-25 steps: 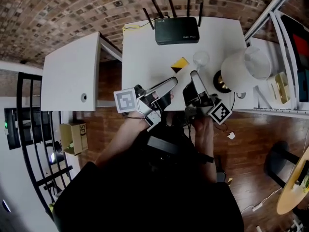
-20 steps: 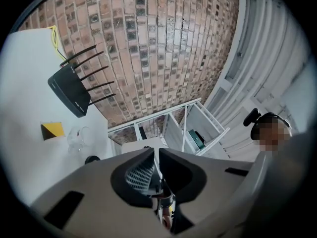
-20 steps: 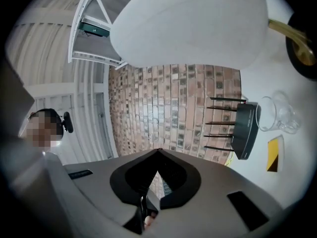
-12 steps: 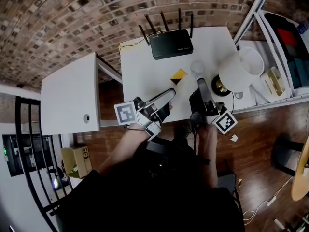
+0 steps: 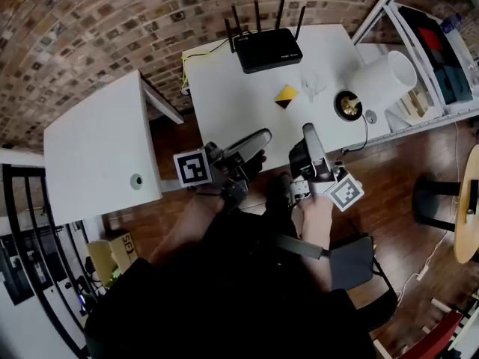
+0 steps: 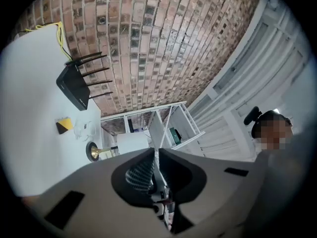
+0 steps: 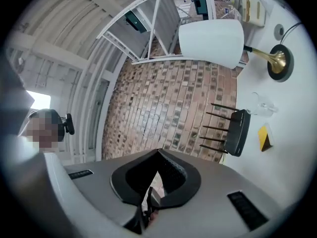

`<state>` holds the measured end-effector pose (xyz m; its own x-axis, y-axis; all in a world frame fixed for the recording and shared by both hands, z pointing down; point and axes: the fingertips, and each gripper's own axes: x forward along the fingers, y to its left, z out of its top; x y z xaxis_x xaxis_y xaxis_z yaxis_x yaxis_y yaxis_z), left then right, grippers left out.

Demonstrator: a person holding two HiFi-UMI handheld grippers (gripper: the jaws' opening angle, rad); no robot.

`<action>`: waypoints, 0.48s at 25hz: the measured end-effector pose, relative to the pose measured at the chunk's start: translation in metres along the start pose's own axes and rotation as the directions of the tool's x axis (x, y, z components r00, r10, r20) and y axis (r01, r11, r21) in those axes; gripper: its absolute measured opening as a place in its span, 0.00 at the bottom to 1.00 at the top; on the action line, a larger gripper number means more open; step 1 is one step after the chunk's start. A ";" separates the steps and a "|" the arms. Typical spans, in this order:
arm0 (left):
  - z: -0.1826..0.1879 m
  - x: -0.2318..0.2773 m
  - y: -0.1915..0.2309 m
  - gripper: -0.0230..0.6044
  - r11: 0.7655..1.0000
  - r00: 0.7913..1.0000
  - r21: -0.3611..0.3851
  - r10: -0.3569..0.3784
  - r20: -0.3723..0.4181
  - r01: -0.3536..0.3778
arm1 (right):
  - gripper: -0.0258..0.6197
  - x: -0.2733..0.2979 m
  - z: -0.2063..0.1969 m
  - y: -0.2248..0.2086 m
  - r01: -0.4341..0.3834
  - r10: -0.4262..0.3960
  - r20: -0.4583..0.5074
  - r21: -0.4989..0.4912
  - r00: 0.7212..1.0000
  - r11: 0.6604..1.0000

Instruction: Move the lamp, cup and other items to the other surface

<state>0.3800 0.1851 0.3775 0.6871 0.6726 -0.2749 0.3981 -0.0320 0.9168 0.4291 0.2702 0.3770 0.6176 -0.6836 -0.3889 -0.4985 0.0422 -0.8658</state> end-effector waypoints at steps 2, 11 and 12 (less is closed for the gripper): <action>-0.002 -0.023 -0.006 0.07 1.000 1.000 -0.017 -0.018 -0.013 0.018 | 0.05 -0.008 -0.027 0.014 0.017 -0.017 0.008 -0.023 1.000 1.000; -0.033 -0.075 -0.028 0.07 0.992 0.988 -0.082 -0.105 -0.109 0.096 | 0.05 -0.043 -0.081 0.060 0.040 -0.037 0.099 -0.031 0.994 0.999; -0.035 -0.077 -0.032 0.07 0.991 0.987 -0.084 -0.111 -0.115 0.102 | 0.05 -0.044 -0.082 0.065 0.033 -0.030 0.110 -0.027 0.994 0.999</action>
<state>0.2931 0.1602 0.3799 0.5643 0.7523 -0.3400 0.4133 0.0991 0.9052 0.3197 0.2435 0.3634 0.6951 -0.6004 -0.3953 -0.4943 0.0001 -0.8693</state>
